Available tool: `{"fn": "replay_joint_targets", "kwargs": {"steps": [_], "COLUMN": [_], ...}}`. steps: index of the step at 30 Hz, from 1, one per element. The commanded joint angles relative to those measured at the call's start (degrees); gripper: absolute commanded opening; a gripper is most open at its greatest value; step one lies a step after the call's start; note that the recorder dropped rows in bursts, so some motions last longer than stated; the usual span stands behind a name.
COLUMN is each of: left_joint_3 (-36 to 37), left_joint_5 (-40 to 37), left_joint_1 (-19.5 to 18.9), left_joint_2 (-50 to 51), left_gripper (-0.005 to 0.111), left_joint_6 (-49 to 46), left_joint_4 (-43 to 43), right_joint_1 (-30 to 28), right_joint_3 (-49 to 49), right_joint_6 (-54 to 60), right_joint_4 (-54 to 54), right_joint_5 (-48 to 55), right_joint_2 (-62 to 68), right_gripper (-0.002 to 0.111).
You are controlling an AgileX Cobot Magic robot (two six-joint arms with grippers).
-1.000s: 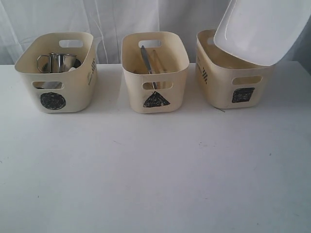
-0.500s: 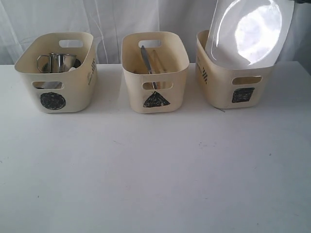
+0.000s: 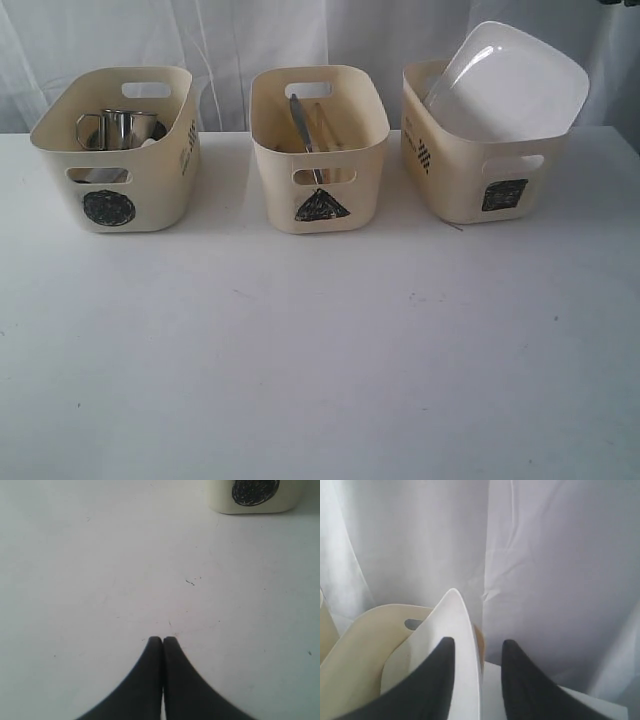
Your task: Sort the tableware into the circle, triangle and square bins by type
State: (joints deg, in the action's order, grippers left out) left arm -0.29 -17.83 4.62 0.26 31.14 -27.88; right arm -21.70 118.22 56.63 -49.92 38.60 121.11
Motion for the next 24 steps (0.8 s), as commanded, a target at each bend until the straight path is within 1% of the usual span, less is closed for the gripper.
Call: {"fn": "replay_joint_targets", "kwargs": {"steps": [1, 4, 5, 8, 9, 12, 13, 15, 17, 19, 20, 21, 22, 23, 24], "left_joint_3": [0.3, 0.3, 0.3, 0.3, 0.3, 0.3, 0.3, 0.3, 0.3, 0.3, 0.3, 0.3, 0.3, 0.3, 0.3], "left_joint_5": [-0.1, -0.1, -0.1, -0.1, -0.1, -0.1, -0.1, -0.1, -0.1, -0.1, -0.1, -0.1, -0.1, -0.1, -0.1], "left_joint_1": [-0.1, -0.1, -0.1, -0.1, -0.1, -0.1, -0.1, -0.1, -0.1, -0.1, -0.1, -0.1, -0.1, -0.1, -0.1], "left_joint_2": [-0.3, -0.3, -0.3, -0.3, -0.3, -0.3, -0.3, -0.3, -0.3, -0.3, -0.3, -0.3, -0.3, -0.3, -0.3], "left_gripper": [0.0, 0.0, 0.0, 0.0, 0.0, 0.0, 0.0, 0.0, 0.0, 0.0, 0.0, 0.0, 0.0, 0.0, 0.0], "left_joint_6": [0.1, 0.1, 0.1, 0.1, 0.1, 0.1, 0.1, 0.1, 0.1, 0.1, 0.1, 0.1, 0.1, 0.1, 0.1], "left_joint_4": [0.0, 0.0, 0.0, 0.0, 0.0, 0.0, 0.0, 0.0, 0.0, 0.0, 0.0, 0.0, 0.0, 0.0, 0.0], "right_joint_1": [0.0, 0.0, 0.0, 0.0, 0.0, 0.0, 0.4, 1.5, 3.3, 5.4, 6.6, 7.0, 8.0, 8.7, 10.1], "right_joint_3": [0.5, 0.5, 0.5, -0.4, -1.2, -6.4, -9.1, -14.9, -21.6, -29.2, -35.3, -38.3, -43.4, -45.8, -49.8], "right_joint_6": [-4.9, -15.7, -20.1, -30.6, -33.8, -41.1, -42.9, -44.7, -44.9, -42.1, -36.8, -32.9, -22.5, -15.3, -3.2], "right_joint_4": [-0.2, 5.9, 7.4, 5.9, 3.5, -8.6, -13.1, -18.8, -20.1, -19.7, -19.6, -19.4, -17.3, -14.6, -9.9], "right_joint_5": [2.3, 8.0, 10.0, 10.8, 9.6, 3.9, 0.6, -6.4, -15.4, -27.1, -35.9, -39.5, -44.5, -45.4, -44.2], "right_joint_2": [-5.0, -8.5, -9.2, -9.6, -9.6, -10.2, -10.7, -13.1, -17.7, -23.8, -30.1, -33.9, -40.9, -44.8, -51.9], "right_gripper": [0.024, 0.003, 0.0, 0.0, 0.0, 0.0, 0.0, 0.0, 0.0, 0.0, 0.0, 0.0, 0.0, 0.0, 0.0]}}
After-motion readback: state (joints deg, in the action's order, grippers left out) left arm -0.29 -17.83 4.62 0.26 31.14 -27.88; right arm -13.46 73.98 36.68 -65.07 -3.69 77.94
